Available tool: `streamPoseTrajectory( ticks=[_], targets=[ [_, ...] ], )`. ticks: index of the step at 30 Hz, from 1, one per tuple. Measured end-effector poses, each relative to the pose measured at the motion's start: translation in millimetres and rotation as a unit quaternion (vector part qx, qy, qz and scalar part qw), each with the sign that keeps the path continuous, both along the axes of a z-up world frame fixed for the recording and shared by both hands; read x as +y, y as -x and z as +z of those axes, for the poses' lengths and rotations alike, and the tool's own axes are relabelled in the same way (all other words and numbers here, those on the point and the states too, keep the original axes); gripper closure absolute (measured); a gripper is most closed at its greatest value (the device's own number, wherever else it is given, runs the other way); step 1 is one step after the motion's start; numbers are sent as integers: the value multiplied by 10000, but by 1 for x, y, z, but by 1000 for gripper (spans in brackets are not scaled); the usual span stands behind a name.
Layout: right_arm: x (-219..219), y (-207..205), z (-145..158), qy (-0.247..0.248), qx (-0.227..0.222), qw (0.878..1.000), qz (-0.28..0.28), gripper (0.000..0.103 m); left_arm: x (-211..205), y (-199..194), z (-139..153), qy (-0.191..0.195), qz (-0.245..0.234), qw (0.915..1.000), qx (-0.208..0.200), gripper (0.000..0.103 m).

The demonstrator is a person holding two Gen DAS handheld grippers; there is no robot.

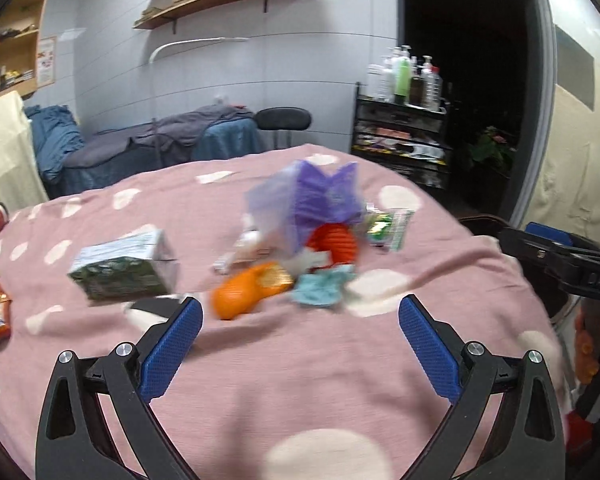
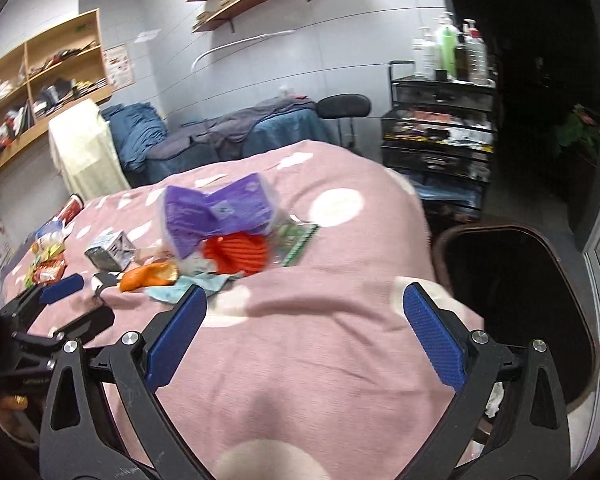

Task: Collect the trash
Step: 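Move both tools back over the bed toward the remaining trash, then grasp the green milk carton with the left gripper while the right grasps the orange peel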

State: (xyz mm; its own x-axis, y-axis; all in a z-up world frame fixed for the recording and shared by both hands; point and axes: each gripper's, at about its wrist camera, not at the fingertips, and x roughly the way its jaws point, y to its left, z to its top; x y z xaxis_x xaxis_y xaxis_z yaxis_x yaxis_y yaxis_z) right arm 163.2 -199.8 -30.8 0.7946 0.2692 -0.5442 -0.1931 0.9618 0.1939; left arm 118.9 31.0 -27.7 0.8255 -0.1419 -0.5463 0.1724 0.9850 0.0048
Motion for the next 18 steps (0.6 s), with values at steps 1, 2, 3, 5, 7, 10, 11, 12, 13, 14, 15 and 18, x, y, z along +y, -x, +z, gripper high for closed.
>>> streamPoseTrajectory(
  ticks=[1, 2, 3, 5, 7, 10, 11, 12, 13, 14, 15, 18],
  targets=[
    [5, -1, -1, 12, 18, 10000, 66, 6, 10, -2, 1, -76, 94, 9999, -26, 6],
    [12, -2, -2, 23, 53, 9999, 146, 6, 19, -3, 2, -144, 172, 9997, -53, 6],
    [17, -2, -4, 27, 80, 9998, 199, 6, 31, -5, 4, -225, 258, 9994, -94, 6],
    [25, -3, -6, 33, 140, 9995, 285, 6, 53, -10, 6, -321, 359, 9988, -101, 6],
    [32, -3, -9, 46, 193, 9992, 342, 6, 71, -19, 6, -322, 401, 9987, 27, 6],
    [37, -6, -9, 64, 248, 9989, 391, 6, 94, -28, 6, -420, 357, 9985, 28, 6],
    [38, -6, -9, 69, 269, 9988, 398, 6, 97, -32, 6, -546, 256, 9982, 27, 6],
    [39, -7, -9, 71, 284, 9988, 397, 6, 102, -39, 7, -741, 86, 9972, 34, 6],
    [39, -7, -9, 70, 290, 9988, 399, 6, 106, -45, 8, -842, -58, 9964, 68, 6],
    [39, -8, -9, 68, 303, 9987, 392, 6, 109, -53, 8, -930, -215, 9953, 159, 6],
    [39, -8, -9, 70, 314, 9987, 384, 6, 114, -61, 8, -1065, -397, 9931, 285, 6],
    [38, -10, -11, 72, 395, 9985, 362, 6, 125, -83, 10, -1508, -929, 9825, 574, 6]
  ],
)
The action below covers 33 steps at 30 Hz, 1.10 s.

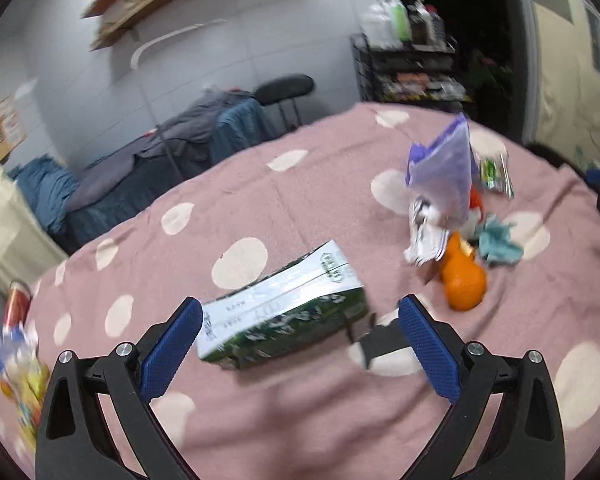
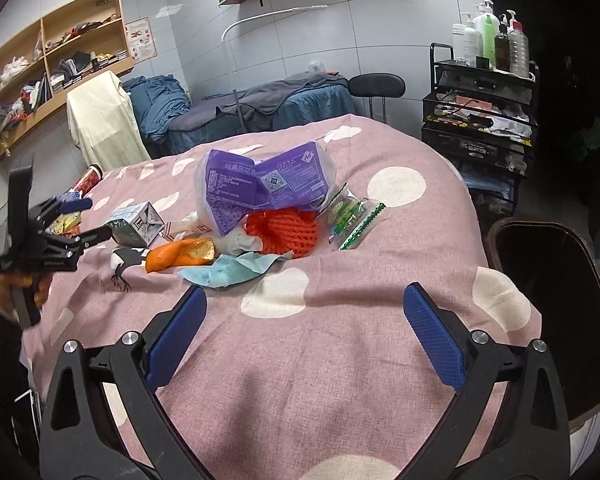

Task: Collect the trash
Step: 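Grasp the green milk carton with the left gripper while the right grasps the orange peel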

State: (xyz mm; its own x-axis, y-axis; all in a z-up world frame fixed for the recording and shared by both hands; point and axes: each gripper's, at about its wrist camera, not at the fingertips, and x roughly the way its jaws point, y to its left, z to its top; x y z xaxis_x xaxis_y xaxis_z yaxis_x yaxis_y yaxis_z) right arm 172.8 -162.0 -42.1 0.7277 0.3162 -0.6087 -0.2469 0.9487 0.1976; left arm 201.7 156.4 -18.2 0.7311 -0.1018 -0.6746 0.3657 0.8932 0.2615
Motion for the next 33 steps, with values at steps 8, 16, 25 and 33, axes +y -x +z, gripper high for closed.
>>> streamPoseTrajectory(
  ticks=[8, 16, 25, 33],
  targets=[
    [-2, -1, -3, -11, 113, 9999, -95, 6, -2, -39, -28, -1300, -954, 9834, 829, 6],
    [11, -5, 2, 19, 134, 9998, 172, 6, -22, -47, -42, -1266, -1005, 9828, 894, 24],
    [74, -27, 5, 38, 238, 9925, 1201, 6, -32, -27, -35, -1071, -257, 9936, 253, 37],
    [146, -47, 0, 545, 497, 9801, 1844, 12, 3, 8, -1, 443, 833, 9950, -343, 39]
  ],
)
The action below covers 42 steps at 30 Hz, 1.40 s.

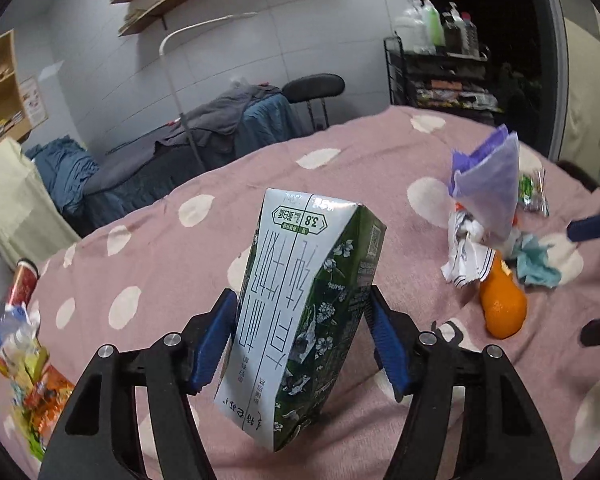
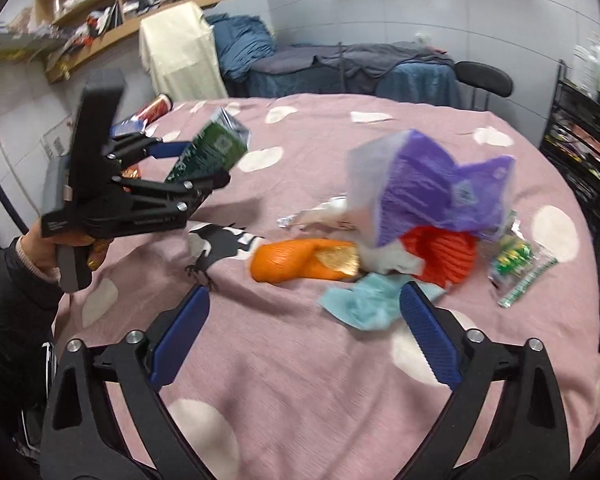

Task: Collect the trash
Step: 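Grasp the green milk carton with the left gripper while the right grasps the orange peel, then carry the orange peel into the wastebasket and open the right gripper while left holds the carton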

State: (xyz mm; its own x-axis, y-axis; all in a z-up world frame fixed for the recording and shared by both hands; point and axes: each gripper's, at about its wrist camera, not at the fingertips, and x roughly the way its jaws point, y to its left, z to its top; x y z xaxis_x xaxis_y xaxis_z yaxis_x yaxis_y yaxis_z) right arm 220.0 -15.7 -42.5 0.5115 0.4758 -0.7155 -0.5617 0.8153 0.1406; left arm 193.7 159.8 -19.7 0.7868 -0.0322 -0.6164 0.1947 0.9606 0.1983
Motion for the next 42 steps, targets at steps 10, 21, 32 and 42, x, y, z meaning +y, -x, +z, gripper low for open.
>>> streamPoseTrajectory(
  ticks=[10, 21, 32, 42],
  targets=[
    [42, -48, -32, 368, 718, 9966, -154, 55, 2, 37, 2, 764, 634, 9939, -481, 42],
    [10, -15, -4, -504, 369, 9980, 26, 69, -1, 69, 6, 1266, 1087, 9830, -761, 52],
    [-30, 34, 31, -827, -323, 9960, 55, 70, -12, 93, 19, 1565, 1236, 9750, -981, 53],
    [-82, 64, 42, -1070, -672, 9916, -266, 70, -57, 106, 40, 1694, 670, 9759, -1199, 53]
  ],
)
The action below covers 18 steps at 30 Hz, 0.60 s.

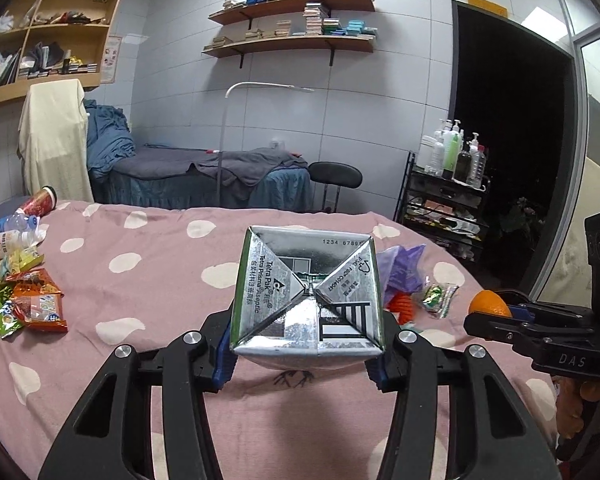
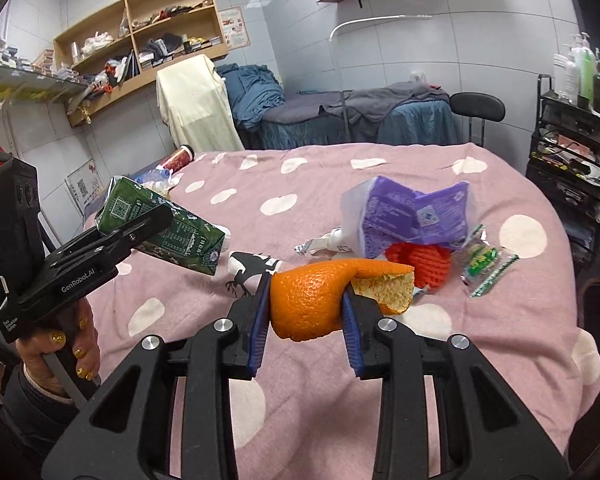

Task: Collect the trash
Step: 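Carry the orange peel into the wastebasket and open the right gripper while left holds the carton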

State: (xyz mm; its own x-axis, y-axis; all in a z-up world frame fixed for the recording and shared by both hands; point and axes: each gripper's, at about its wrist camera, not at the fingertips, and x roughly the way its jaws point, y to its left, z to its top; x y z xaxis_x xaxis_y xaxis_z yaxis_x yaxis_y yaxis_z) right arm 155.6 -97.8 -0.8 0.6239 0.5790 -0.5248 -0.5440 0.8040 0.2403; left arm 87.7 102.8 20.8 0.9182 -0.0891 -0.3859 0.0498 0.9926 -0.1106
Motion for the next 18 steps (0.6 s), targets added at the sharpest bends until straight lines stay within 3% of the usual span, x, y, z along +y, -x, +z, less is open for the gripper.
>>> streamPoseTrajectory(
  ticks=[8, 18],
  targets=[
    [-58, 13, -2, -80, -20, 9977, -669, 70, -45, -5, 0, 15, -615, 9981, -31, 53],
    [-143, 20, -17, -102, 119, 9853, -1699, 70, -99, -16, -3, 193, -1437, 9894, 28, 53]
  ],
)
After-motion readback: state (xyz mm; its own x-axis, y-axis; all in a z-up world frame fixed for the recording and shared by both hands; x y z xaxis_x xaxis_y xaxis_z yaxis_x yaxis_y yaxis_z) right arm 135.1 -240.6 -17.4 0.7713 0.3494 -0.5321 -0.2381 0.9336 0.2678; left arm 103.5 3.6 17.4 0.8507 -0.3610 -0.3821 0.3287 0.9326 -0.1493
